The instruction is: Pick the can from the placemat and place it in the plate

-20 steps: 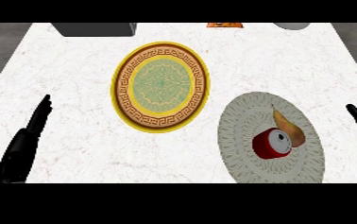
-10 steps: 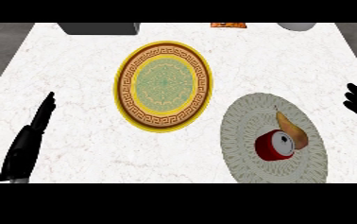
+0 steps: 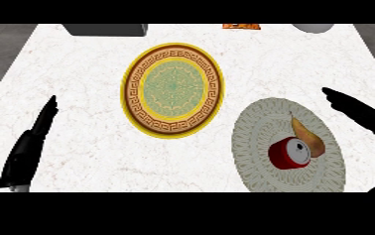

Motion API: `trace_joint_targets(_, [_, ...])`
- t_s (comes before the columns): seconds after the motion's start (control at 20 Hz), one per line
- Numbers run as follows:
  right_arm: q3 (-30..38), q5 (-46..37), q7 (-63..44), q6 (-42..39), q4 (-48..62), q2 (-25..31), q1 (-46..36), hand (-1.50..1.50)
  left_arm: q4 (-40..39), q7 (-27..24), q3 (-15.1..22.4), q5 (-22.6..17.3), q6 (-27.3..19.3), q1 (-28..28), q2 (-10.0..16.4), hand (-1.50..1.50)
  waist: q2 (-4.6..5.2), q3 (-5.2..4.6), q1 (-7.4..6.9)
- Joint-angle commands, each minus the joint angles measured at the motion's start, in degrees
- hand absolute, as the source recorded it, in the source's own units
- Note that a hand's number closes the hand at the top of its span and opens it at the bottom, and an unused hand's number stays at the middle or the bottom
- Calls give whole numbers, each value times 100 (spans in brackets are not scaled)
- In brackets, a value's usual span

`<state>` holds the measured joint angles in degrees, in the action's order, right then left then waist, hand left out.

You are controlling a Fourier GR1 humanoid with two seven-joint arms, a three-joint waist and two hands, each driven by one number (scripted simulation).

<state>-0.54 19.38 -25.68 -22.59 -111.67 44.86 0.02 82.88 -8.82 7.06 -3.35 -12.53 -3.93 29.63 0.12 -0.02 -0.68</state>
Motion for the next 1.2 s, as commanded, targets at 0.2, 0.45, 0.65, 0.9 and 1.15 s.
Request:
trace_joint_targets(0.2, [-545,-826,133,-1037,1078,-48,-858,-150,68,126,-186,141,136,128,-73,0,-1,3,0])
trace_joint_targets(0.45, [-627,-1678,714,-1290,1701,-647,-954,-150,596,294,-142,477,29,-383,-346,0,-12,4,24])
trace_joint_targets(0.65, [-791,-1693,455,-1539,1979,-923,-1379,-150,-222,-310,-475,407,337,-116,-322,0,-3,1,13])
trace_joint_targets(0.9, [-945,-1981,169,-1595,1636,-1458,-1167,-150,413,304,-637,450,469,-117,-358,0,-15,2,42])
trace_joint_targets(1.15, [-772,-2815,842,-1844,1996,-1546,-848,-150,76,77,-828,663,704,-98,-570,0,-13,2,54])
